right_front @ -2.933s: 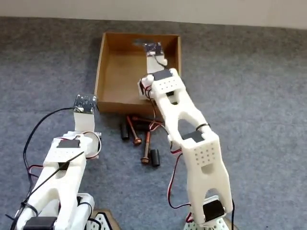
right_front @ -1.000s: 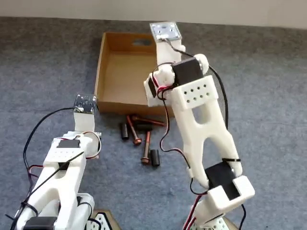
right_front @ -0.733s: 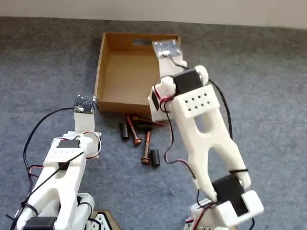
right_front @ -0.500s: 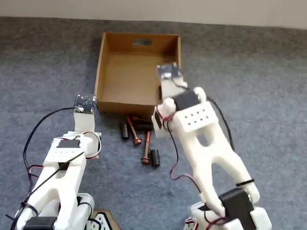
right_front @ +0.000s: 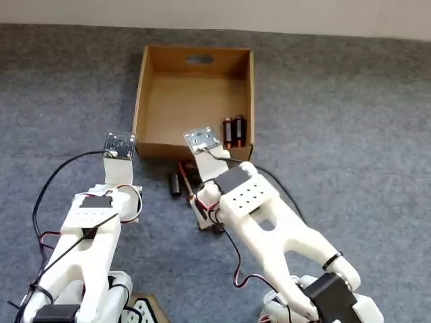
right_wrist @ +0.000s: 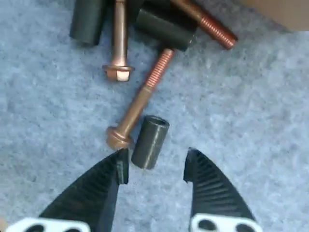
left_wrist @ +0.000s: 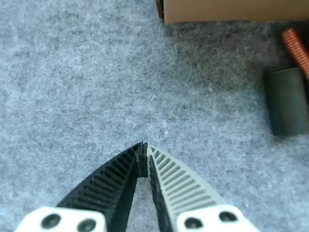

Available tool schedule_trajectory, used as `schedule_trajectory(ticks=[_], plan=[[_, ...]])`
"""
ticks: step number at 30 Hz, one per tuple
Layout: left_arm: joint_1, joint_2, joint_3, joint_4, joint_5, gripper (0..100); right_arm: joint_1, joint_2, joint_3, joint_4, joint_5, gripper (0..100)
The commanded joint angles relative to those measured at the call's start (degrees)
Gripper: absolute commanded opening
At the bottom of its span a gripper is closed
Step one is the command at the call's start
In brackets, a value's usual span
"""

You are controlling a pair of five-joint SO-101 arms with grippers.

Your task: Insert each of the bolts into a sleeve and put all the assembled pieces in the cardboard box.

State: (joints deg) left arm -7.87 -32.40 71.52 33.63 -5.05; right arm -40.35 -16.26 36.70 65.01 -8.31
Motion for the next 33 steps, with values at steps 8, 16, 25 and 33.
schedule_trajectory(ticks=[8,16,25,33], plan=[[1.01,-1.10,-0.22,-0.53,0.35,3,2.59,-2.15,6.64,-10.86,0.00,18.7],[1.01,-1.10,-0.22,-0.53,0.35,3,2.77,-2.15,9.19,-11.74,0.00,14.3],[0.92,-1.10,-0.13,-0.53,0.35,3,2.59,-2.15,9.63,-11.74,0.00,14.5],[0.92,-1.10,-0.13,-0.53,0.35,3,2.42,-2.15,9.63,-11.74,0.00,14.6]])
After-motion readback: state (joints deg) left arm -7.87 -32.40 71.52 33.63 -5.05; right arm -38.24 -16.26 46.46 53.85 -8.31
